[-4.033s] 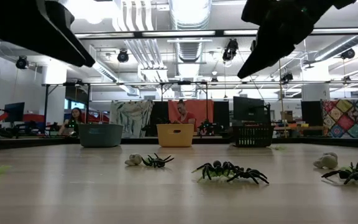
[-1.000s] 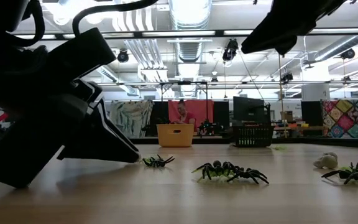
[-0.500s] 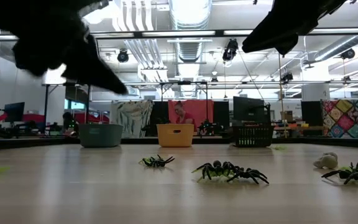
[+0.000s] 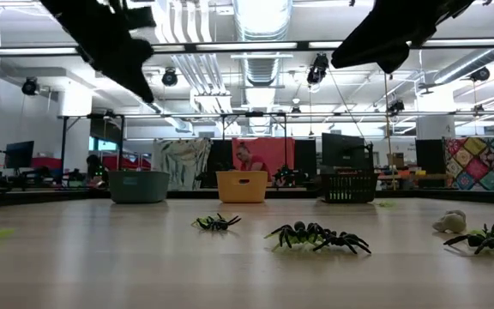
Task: Sort Halloween decoration
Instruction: Put the white skull toy into the blue bin
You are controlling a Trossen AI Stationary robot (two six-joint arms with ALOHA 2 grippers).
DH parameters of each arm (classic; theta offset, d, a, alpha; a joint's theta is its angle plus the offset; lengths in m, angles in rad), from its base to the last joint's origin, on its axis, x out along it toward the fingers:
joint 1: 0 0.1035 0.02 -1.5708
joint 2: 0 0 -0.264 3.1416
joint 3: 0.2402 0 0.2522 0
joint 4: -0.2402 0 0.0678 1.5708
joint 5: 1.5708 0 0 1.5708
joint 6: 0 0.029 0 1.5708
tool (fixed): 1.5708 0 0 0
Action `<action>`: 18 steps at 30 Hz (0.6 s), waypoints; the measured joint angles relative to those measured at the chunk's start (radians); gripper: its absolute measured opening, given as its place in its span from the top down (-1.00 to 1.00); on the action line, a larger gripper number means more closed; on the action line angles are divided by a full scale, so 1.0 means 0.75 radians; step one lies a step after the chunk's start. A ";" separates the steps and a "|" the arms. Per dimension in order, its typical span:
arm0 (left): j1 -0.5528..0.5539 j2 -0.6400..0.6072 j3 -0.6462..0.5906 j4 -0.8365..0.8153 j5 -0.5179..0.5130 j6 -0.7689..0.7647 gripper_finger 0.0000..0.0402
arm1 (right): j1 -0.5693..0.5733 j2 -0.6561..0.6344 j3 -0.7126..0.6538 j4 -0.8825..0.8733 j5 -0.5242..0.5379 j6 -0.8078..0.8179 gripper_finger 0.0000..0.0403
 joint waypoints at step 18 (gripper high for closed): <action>1.058 0.032 -0.226 0.430 0.621 0.542 0.82 | -0.119 0.000 0.000 -0.004 0.102 -0.142 0.74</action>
